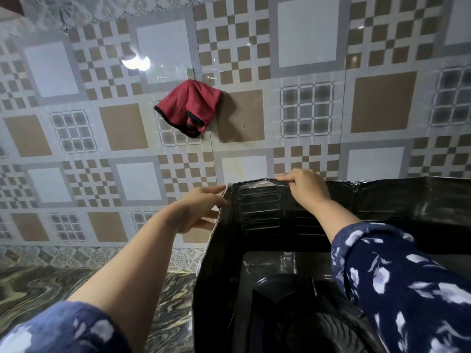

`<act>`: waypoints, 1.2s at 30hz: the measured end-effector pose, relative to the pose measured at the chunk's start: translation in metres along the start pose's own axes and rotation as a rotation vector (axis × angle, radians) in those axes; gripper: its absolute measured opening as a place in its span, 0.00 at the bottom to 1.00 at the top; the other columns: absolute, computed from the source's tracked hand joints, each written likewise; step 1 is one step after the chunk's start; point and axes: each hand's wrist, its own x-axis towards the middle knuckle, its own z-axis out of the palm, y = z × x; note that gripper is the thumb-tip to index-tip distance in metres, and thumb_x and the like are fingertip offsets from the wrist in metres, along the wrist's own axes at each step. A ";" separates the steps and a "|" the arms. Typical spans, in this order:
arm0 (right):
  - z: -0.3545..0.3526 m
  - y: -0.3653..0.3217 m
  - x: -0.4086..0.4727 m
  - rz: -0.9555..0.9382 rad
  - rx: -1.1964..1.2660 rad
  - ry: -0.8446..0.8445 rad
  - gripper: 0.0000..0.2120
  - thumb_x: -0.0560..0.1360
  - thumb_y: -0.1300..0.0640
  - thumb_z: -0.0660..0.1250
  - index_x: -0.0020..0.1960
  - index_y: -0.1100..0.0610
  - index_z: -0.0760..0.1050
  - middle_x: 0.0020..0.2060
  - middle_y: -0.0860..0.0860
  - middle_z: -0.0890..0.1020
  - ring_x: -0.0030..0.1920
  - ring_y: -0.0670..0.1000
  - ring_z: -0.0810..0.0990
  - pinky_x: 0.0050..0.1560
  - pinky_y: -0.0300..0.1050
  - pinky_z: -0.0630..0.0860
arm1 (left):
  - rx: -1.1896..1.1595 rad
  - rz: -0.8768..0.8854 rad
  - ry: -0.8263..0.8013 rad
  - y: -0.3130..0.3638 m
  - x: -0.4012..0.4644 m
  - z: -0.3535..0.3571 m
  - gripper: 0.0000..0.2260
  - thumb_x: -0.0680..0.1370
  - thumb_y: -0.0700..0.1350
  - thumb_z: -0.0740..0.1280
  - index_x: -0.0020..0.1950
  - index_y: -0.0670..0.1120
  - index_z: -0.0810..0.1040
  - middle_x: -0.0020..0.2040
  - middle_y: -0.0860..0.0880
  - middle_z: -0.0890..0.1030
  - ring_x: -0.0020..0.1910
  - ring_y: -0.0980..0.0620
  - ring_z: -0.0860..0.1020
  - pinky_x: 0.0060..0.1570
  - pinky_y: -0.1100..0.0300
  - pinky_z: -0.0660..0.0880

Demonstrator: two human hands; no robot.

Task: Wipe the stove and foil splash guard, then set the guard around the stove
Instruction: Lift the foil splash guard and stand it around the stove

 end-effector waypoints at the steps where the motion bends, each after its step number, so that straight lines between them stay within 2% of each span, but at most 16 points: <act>1: 0.001 -0.001 0.001 0.018 0.008 -0.001 0.22 0.79 0.65 0.55 0.57 0.43 0.80 0.60 0.50 0.81 0.60 0.57 0.77 0.61 0.51 0.74 | -0.026 0.007 -0.004 0.000 -0.001 0.000 0.23 0.79 0.36 0.61 0.71 0.53 0.67 0.50 0.45 0.82 0.37 0.53 0.81 0.27 0.63 0.77; 4: 0.004 -0.007 0.006 0.051 0.025 -0.010 0.23 0.79 0.65 0.55 0.56 0.42 0.80 0.60 0.51 0.81 0.59 0.57 0.78 0.59 0.52 0.75 | -0.081 0.031 0.002 0.001 -0.003 0.000 0.20 0.78 0.34 0.59 0.68 0.50 0.72 0.42 0.45 0.83 0.32 0.54 0.80 0.30 0.61 0.79; 7: 0.012 -0.014 0.007 0.046 0.044 -0.020 0.22 0.79 0.65 0.55 0.56 0.42 0.80 0.60 0.51 0.81 0.59 0.57 0.78 0.60 0.52 0.75 | -0.084 0.035 0.034 -0.002 -0.005 -0.003 0.17 0.78 0.34 0.60 0.62 0.49 0.77 0.42 0.45 0.83 0.34 0.53 0.80 0.33 0.59 0.81; 13: 0.024 -0.022 0.010 0.047 0.076 0.002 0.23 0.78 0.65 0.55 0.56 0.42 0.80 0.61 0.51 0.80 0.59 0.58 0.77 0.59 0.52 0.75 | -0.209 0.071 0.116 -0.008 -0.009 0.004 0.15 0.79 0.35 0.60 0.62 0.47 0.76 0.39 0.46 0.83 0.33 0.54 0.81 0.31 0.61 0.80; 17: 0.026 -0.025 0.011 0.038 0.022 -0.014 0.24 0.78 0.65 0.54 0.57 0.41 0.79 0.62 0.51 0.79 0.59 0.58 0.77 0.56 0.48 0.74 | -0.203 0.089 0.146 -0.010 -0.010 0.009 0.17 0.80 0.37 0.59 0.67 0.48 0.73 0.46 0.45 0.82 0.41 0.51 0.81 0.36 0.57 0.82; 21: 0.024 -0.024 0.011 -0.002 -0.032 -0.011 0.23 0.79 0.64 0.55 0.60 0.40 0.77 0.62 0.51 0.79 0.59 0.59 0.77 0.60 0.51 0.72 | -0.100 0.060 0.160 -0.008 -0.013 0.007 0.20 0.81 0.43 0.59 0.73 0.52 0.64 0.51 0.49 0.80 0.47 0.50 0.80 0.29 0.63 0.78; 25: 0.019 -0.024 0.006 -0.060 -0.070 0.002 0.26 0.78 0.68 0.54 0.62 0.42 0.76 0.59 0.52 0.80 0.58 0.59 0.77 0.61 0.54 0.72 | 0.046 0.056 0.077 -0.002 -0.022 -0.003 0.11 0.81 0.47 0.59 0.61 0.54 0.76 0.45 0.49 0.81 0.40 0.54 0.79 0.31 0.62 0.77; 28: 0.018 -0.022 0.005 -0.074 -0.064 0.014 0.26 0.77 0.70 0.56 0.63 0.43 0.75 0.54 0.52 0.80 0.56 0.56 0.76 0.56 0.52 0.75 | 0.151 0.022 0.078 0.000 -0.024 -0.012 0.07 0.80 0.46 0.62 0.49 0.60 0.74 0.41 0.53 0.78 0.39 0.55 0.78 0.37 0.62 0.76; 30: 0.019 -0.021 0.006 -0.076 -0.049 0.026 0.26 0.77 0.70 0.57 0.63 0.42 0.76 0.52 0.51 0.80 0.54 0.55 0.76 0.53 0.51 0.75 | 0.205 0.003 0.096 0.001 -0.024 -0.016 0.07 0.79 0.46 0.63 0.52 0.59 0.73 0.43 0.54 0.76 0.39 0.57 0.75 0.41 0.64 0.73; 31: 0.019 -0.022 0.006 -0.075 -0.041 0.029 0.26 0.76 0.69 0.57 0.62 0.42 0.76 0.52 0.50 0.80 0.54 0.55 0.76 0.53 0.50 0.75 | 0.233 0.005 0.096 0.002 -0.026 -0.017 0.09 0.79 0.46 0.63 0.58 0.57 0.74 0.48 0.53 0.76 0.41 0.58 0.74 0.42 0.65 0.72; 33: 0.019 -0.023 0.006 -0.078 -0.042 0.037 0.26 0.77 0.69 0.57 0.61 0.41 0.77 0.52 0.50 0.81 0.54 0.55 0.76 0.53 0.51 0.75 | 0.283 0.002 0.098 0.002 -0.026 -0.018 0.23 0.79 0.46 0.64 0.73 0.50 0.65 0.63 0.47 0.75 0.52 0.53 0.76 0.51 0.63 0.70; 34: 0.019 -0.024 0.006 -0.083 -0.049 0.040 0.26 0.77 0.69 0.57 0.60 0.41 0.77 0.52 0.50 0.81 0.55 0.55 0.75 0.53 0.52 0.75 | 0.310 -0.009 0.106 0.002 -0.027 -0.018 0.27 0.78 0.46 0.65 0.75 0.48 0.60 0.69 0.44 0.71 0.59 0.49 0.74 0.56 0.60 0.69; 35: 0.018 -0.025 0.006 -0.086 -0.056 0.042 0.26 0.77 0.69 0.56 0.60 0.42 0.77 0.53 0.50 0.81 0.55 0.55 0.75 0.54 0.53 0.75 | 0.344 -0.005 0.111 0.003 -0.028 -0.017 0.27 0.78 0.45 0.65 0.76 0.47 0.59 0.71 0.43 0.69 0.61 0.48 0.73 0.58 0.59 0.68; 36: 0.018 -0.025 0.006 -0.084 -0.066 0.040 0.27 0.77 0.70 0.55 0.60 0.42 0.78 0.55 0.51 0.81 0.56 0.56 0.75 0.56 0.54 0.75 | 0.372 -0.001 0.113 0.003 -0.028 -0.016 0.26 0.78 0.44 0.64 0.75 0.45 0.60 0.70 0.43 0.70 0.59 0.48 0.74 0.57 0.59 0.69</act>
